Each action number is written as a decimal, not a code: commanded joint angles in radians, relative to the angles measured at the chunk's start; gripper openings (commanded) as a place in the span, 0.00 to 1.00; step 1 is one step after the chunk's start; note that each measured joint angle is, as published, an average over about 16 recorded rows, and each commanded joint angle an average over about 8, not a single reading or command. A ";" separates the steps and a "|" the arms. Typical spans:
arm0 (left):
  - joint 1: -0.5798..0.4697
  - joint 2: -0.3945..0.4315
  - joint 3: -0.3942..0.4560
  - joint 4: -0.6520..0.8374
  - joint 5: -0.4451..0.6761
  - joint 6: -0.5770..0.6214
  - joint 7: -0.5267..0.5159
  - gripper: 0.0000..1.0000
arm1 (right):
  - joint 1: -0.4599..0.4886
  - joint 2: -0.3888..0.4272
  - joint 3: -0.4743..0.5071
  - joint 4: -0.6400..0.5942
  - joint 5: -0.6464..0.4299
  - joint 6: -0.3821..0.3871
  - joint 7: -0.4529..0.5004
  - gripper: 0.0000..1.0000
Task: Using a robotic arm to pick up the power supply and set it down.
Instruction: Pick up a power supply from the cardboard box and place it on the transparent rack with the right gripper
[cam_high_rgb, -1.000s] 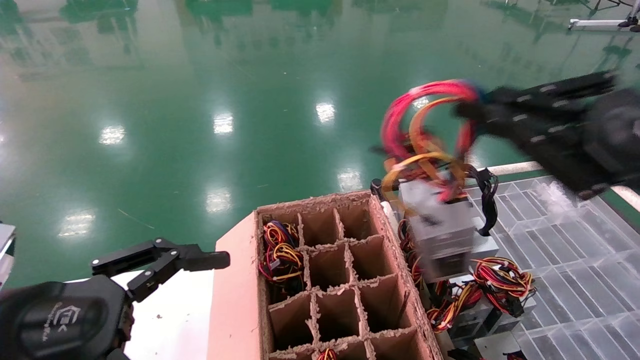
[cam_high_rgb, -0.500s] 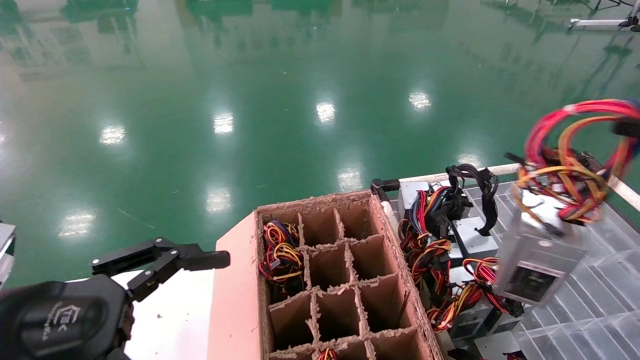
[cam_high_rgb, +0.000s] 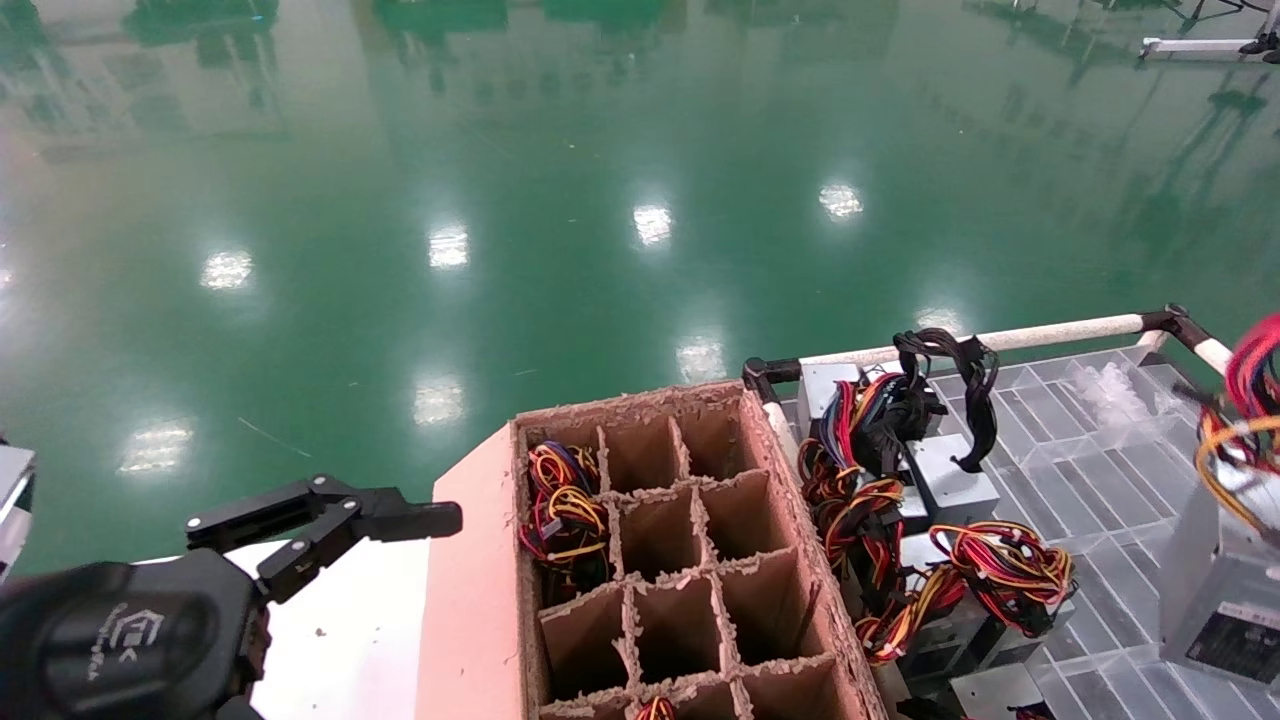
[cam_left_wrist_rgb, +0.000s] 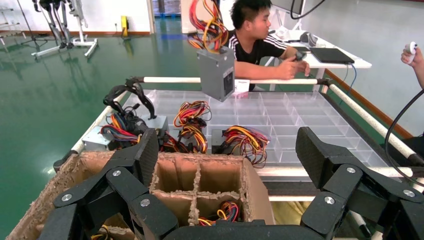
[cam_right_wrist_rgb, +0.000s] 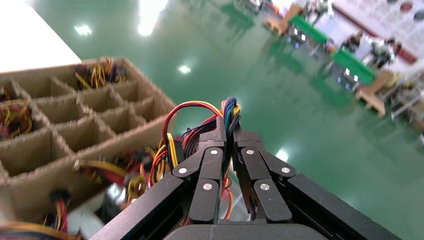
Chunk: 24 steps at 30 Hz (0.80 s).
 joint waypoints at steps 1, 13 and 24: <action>0.000 0.000 0.000 0.000 0.000 0.000 0.000 1.00 | -0.019 0.018 -0.017 -0.011 0.008 0.001 -0.013 0.00; 0.000 0.000 0.000 0.000 0.000 0.000 0.000 1.00 | -0.089 -0.003 -0.109 0.015 -0.021 0.004 -0.061 0.00; 0.000 0.000 0.001 0.000 0.000 0.000 0.000 1.00 | -0.077 -0.087 -0.158 0.005 -0.032 0.005 -0.059 0.00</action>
